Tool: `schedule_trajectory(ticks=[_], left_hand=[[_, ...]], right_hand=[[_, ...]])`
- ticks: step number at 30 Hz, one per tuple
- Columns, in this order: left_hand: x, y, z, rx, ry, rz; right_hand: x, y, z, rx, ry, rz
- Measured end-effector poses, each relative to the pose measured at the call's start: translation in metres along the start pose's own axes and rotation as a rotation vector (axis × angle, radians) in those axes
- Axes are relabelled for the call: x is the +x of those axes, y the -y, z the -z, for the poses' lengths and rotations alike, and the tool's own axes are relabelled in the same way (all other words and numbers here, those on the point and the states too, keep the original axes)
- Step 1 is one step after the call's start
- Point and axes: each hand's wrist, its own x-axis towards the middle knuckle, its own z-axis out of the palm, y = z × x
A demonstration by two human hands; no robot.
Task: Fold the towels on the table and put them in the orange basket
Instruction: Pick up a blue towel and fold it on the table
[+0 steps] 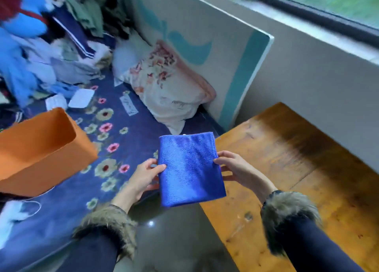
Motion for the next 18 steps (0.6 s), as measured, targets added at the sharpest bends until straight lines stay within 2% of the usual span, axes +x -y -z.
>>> schedule_trajectory(ticks=[5,11,18], left_hand=[[-0.045,0.015,0.123,-0.133,-0.148,-0.033],[-0.094,0.046,0.253,-0.182,-0.354,-0.056],[-0.114,0.078,0.356,-0.252,-0.485,-0.034]], right_hand=[[0.019,0.049,-0.129,-0.114,0.16,0.067],[0.033,0.071,-0.282,-0.207,0.285,0.058],[0.055,0.097,-0.401,-0.297,0.406,0.048]])
